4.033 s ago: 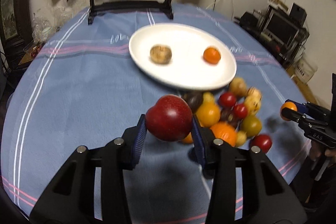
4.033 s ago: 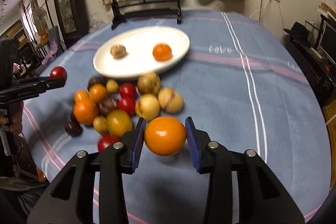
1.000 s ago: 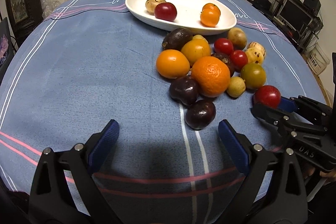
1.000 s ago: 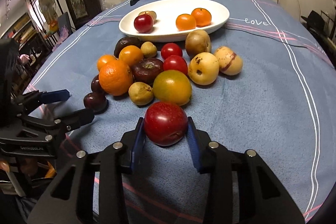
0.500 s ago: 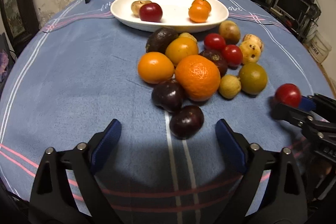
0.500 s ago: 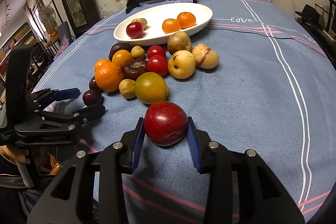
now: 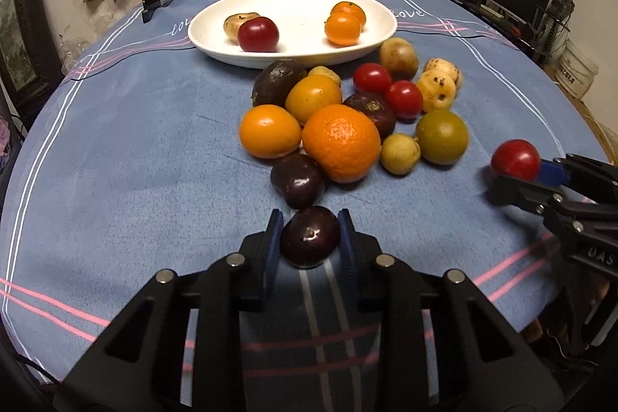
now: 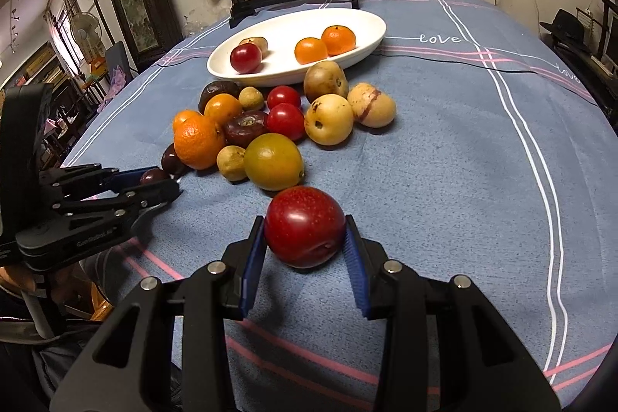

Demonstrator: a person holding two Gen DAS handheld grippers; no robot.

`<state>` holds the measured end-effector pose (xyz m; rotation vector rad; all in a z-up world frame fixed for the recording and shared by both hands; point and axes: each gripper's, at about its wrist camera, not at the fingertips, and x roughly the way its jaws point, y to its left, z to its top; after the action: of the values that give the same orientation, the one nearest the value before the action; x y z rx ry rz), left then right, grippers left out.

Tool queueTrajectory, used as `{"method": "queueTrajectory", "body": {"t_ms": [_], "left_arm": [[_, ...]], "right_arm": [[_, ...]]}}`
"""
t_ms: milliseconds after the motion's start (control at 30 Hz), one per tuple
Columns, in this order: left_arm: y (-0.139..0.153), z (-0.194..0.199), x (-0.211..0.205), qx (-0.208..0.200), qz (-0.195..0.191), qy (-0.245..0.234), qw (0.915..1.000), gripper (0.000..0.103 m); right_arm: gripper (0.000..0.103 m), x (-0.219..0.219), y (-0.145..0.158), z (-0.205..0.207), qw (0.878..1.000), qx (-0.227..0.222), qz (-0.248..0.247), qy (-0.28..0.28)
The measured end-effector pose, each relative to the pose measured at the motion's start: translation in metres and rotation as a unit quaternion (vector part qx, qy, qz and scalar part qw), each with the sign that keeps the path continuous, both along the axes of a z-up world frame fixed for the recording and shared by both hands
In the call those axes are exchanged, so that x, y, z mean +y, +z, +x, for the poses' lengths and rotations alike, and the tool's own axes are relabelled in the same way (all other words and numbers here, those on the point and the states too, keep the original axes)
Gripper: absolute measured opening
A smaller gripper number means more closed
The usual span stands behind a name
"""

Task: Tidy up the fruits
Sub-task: 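Place the dark plum and red tomato on the white plate, opening both tools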

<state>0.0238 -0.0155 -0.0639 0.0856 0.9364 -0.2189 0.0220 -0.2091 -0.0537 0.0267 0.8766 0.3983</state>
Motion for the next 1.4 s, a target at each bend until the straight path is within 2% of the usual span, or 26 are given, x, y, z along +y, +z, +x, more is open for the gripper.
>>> {"method": "queueTrajectory", "body": {"t_ms": [167,333,600,867,1067,1167,1400], "left_arm": [[0.007,-0.007,0.007,0.004,-0.029,-0.011,0.9995,0.029],[0.021,-0.01,0.01,-0.014,-0.04,-0.016,0.999,0.029],[0.052,0.021,0.025,-0.047,-0.047,0.009,0.9977,0.029],[0.075,0.097,0.028,-0.073,-0.046,0.027,0.9959,0.029],[0.068,0.168,0.026,-0.062,-0.037,0.054,0.996,0.029],[0.061,0.197,0.032,-0.048,-0.053,0.071,0.9949,0.03],[0.044,0.242,0.04,-0.02,-0.049,0.091,0.9945,0.03]], "right_arm": [[0.04,-0.001,0.004,-0.001,1.0,-0.004,0.001,-0.002],[0.04,-0.006,0.016,0.0,1.0,-0.017,0.007,-0.006],[0.04,-0.005,0.054,0.017,0.998,-0.068,0.009,0.003],[0.04,0.024,0.073,0.078,0.995,-0.095,-0.027,0.02],[0.04,0.058,0.074,0.145,0.992,-0.102,-0.053,0.043],[0.04,0.071,0.065,0.171,0.994,-0.083,-0.058,0.051],[0.04,0.091,0.037,0.223,0.995,-0.026,-0.074,0.06]]}}
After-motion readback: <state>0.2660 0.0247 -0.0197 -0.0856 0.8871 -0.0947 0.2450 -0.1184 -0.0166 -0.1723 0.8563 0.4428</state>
